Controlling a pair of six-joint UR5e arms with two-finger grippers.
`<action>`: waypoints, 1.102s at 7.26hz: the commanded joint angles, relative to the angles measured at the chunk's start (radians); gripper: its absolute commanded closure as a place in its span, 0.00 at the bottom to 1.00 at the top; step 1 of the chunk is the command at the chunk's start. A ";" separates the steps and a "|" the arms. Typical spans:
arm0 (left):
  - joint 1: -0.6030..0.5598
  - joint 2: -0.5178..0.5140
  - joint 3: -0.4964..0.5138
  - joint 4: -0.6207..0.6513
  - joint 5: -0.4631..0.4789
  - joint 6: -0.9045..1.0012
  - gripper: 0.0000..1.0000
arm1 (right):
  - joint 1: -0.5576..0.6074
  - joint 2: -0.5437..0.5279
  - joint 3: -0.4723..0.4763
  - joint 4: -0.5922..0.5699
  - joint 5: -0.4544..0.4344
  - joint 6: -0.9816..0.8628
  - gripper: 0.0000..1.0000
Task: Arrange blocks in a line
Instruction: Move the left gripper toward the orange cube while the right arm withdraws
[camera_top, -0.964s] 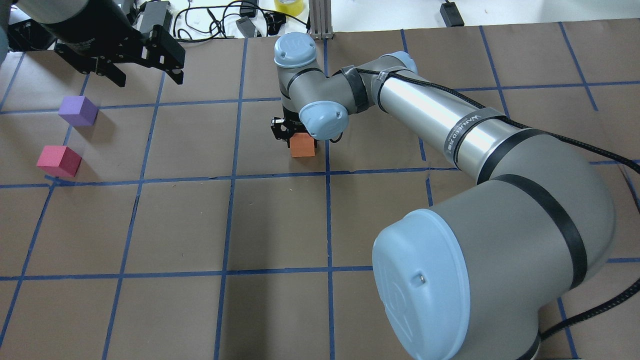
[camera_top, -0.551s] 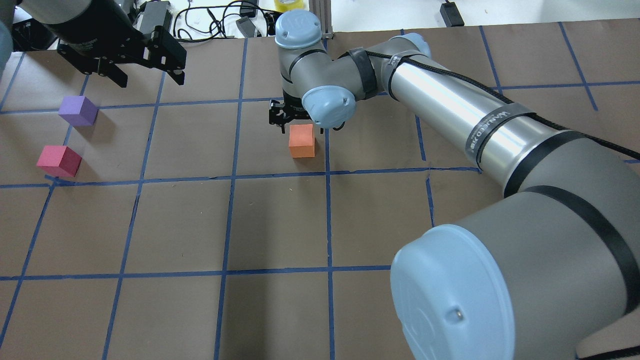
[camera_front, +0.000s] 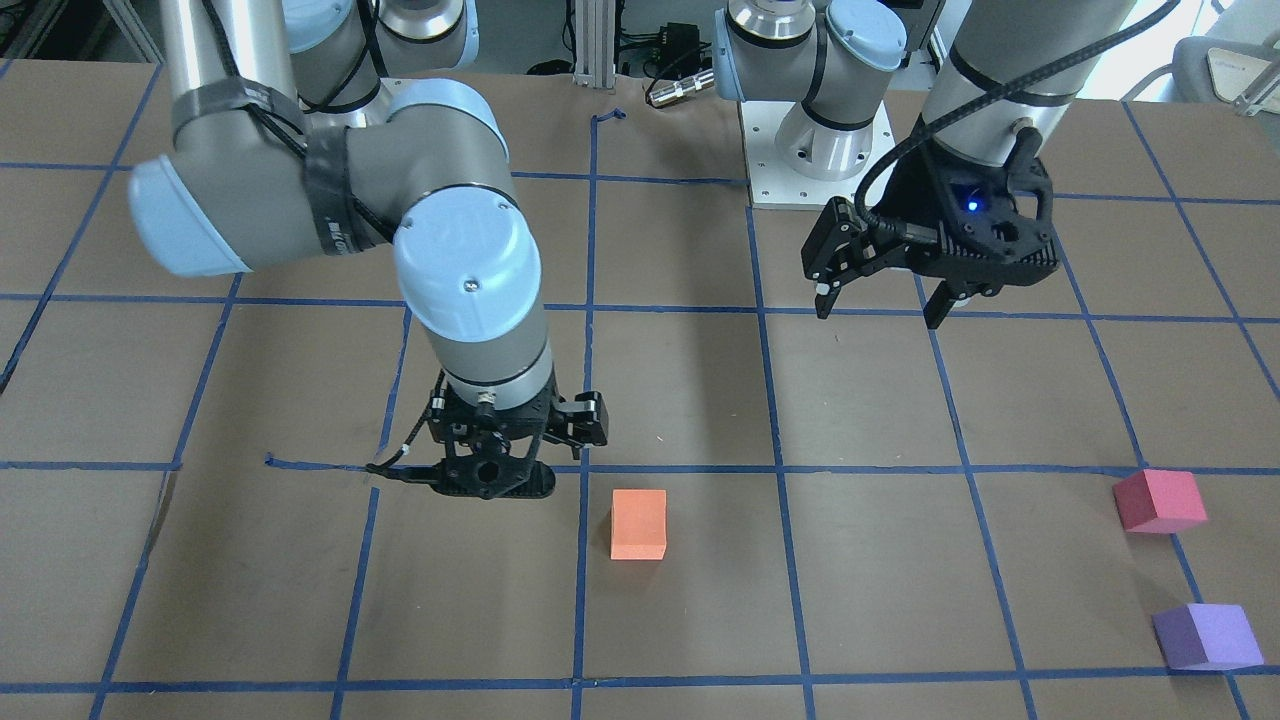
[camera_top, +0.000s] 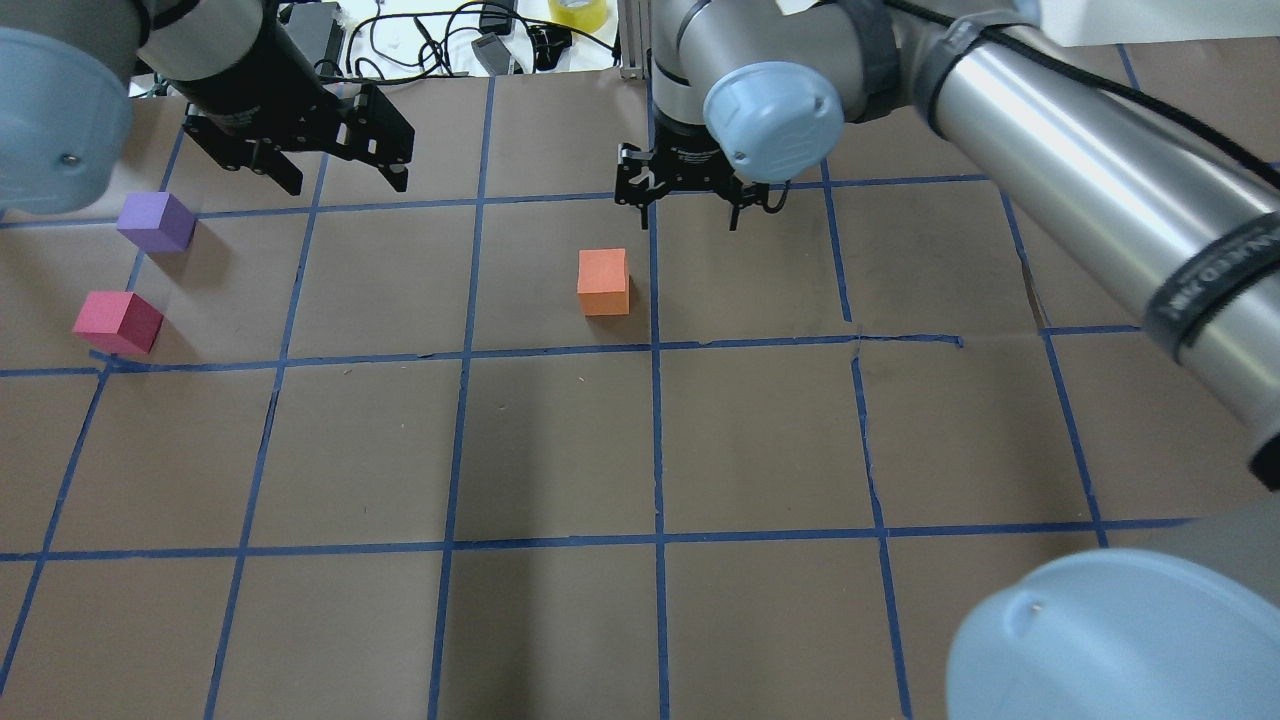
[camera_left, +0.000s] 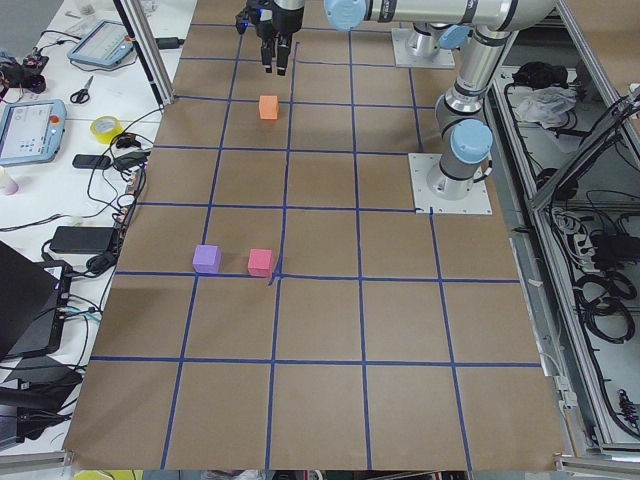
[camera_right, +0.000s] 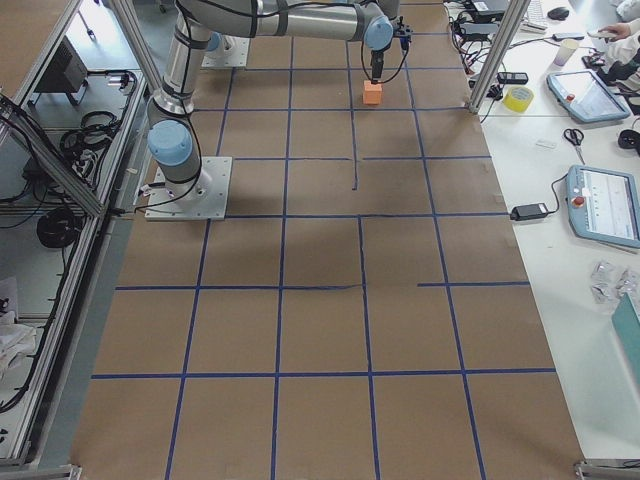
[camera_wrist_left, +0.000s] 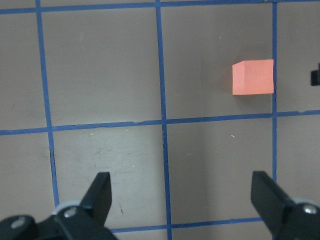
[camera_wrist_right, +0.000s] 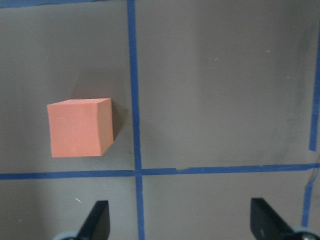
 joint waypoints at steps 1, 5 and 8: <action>-0.017 -0.046 -0.108 0.143 0.003 0.002 0.00 | -0.123 -0.201 0.160 0.020 -0.002 -0.176 0.00; -0.017 -0.224 -0.236 0.421 0.008 -0.001 0.00 | -0.224 -0.383 0.264 0.112 -0.093 -0.313 0.00; -0.103 -0.312 -0.129 0.538 0.005 -0.157 0.00 | -0.221 -0.409 0.250 0.129 -0.076 -0.275 0.00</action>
